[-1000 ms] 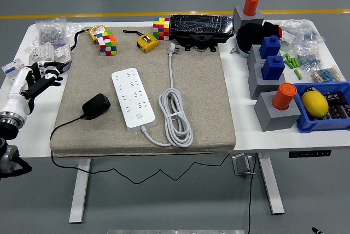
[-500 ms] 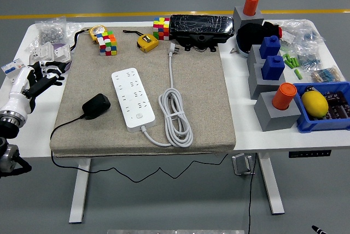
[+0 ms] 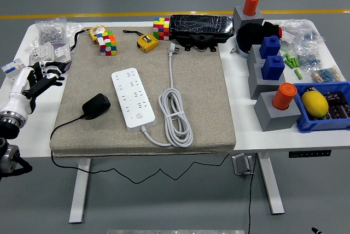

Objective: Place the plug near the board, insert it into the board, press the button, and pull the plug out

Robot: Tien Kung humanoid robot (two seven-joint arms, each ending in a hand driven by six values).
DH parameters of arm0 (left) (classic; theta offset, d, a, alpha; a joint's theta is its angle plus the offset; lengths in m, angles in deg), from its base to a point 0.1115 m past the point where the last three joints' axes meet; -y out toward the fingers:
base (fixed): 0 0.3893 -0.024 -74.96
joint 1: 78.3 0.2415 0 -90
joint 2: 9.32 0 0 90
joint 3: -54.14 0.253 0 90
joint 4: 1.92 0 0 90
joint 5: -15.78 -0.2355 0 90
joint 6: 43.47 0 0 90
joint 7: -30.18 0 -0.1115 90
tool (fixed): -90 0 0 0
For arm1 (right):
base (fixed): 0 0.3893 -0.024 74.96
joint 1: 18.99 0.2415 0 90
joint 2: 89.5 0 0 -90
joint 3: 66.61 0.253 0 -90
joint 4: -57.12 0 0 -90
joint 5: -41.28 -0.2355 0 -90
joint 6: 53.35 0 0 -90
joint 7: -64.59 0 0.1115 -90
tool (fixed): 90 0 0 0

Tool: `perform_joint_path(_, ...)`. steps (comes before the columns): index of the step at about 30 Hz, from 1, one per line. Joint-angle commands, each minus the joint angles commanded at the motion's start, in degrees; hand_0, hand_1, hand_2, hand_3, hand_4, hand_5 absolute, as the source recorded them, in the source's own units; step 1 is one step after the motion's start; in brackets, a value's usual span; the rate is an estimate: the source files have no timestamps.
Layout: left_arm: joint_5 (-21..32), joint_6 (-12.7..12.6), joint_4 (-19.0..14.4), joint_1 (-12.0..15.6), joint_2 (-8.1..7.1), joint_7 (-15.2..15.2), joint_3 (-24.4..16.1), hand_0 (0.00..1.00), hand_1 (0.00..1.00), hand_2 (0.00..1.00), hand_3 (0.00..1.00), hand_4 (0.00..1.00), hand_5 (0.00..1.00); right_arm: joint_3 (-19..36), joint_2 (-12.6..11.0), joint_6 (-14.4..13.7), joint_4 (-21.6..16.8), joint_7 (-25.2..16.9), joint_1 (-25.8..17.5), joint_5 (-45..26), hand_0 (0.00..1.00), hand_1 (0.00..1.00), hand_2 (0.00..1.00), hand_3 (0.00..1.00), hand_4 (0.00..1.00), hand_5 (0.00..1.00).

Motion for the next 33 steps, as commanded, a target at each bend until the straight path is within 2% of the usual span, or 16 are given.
perform_joint_path(33, 0.00, 0.01, 0.06, -0.61, 0.36, -0.18, 0.55, 0.487, 0.515, 0.559, 0.585, 0.802, 0.451, -0.04, -0.04, -0.03, -0.02, -0.02, -0.27, -0.12, 0.655, 0.658, 0.663, 0.577, 0.998, 0.563)
